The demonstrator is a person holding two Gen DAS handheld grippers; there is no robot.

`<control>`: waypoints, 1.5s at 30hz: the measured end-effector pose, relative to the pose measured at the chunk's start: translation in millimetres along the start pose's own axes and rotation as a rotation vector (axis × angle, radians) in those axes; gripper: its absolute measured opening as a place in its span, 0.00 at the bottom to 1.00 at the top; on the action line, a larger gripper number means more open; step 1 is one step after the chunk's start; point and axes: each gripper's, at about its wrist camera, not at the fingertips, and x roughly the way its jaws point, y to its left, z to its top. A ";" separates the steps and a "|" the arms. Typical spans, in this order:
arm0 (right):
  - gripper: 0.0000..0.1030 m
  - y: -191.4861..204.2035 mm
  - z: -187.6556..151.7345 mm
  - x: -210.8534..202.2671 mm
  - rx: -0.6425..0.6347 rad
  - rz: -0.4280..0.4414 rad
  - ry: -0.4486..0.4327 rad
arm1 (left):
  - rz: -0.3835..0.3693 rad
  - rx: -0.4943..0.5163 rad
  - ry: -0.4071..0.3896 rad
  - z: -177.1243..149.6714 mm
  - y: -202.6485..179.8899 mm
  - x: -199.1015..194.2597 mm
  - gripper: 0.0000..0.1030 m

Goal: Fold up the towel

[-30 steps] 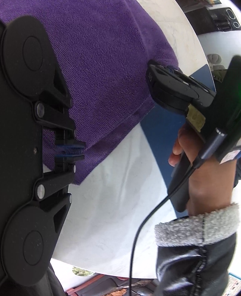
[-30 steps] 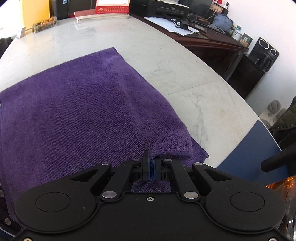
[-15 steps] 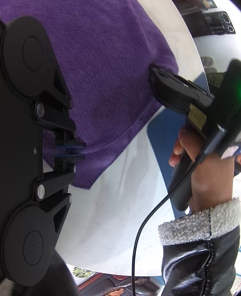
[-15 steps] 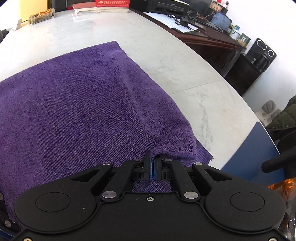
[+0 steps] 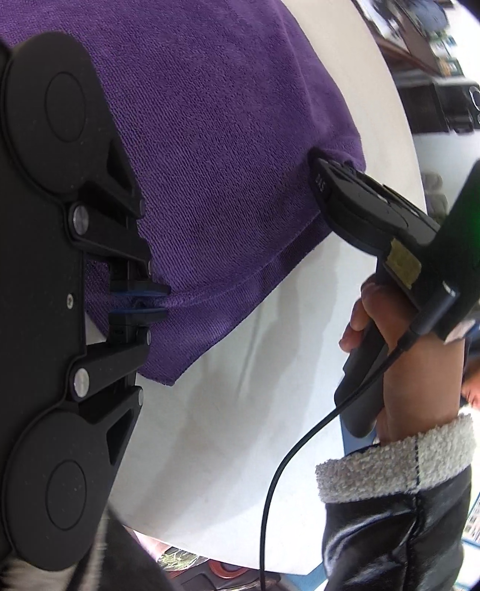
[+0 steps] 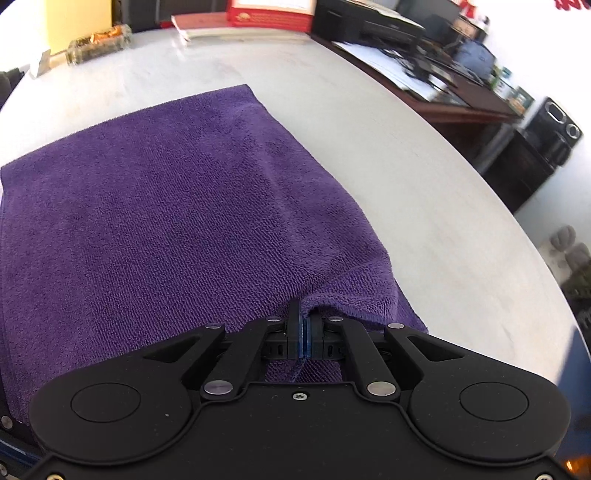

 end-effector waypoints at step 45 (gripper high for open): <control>0.03 -47.3 18.6 -61.4 0.361 0.294 -0.127 | -0.356 -0.087 -0.007 7.0 36.6 -61.1 0.05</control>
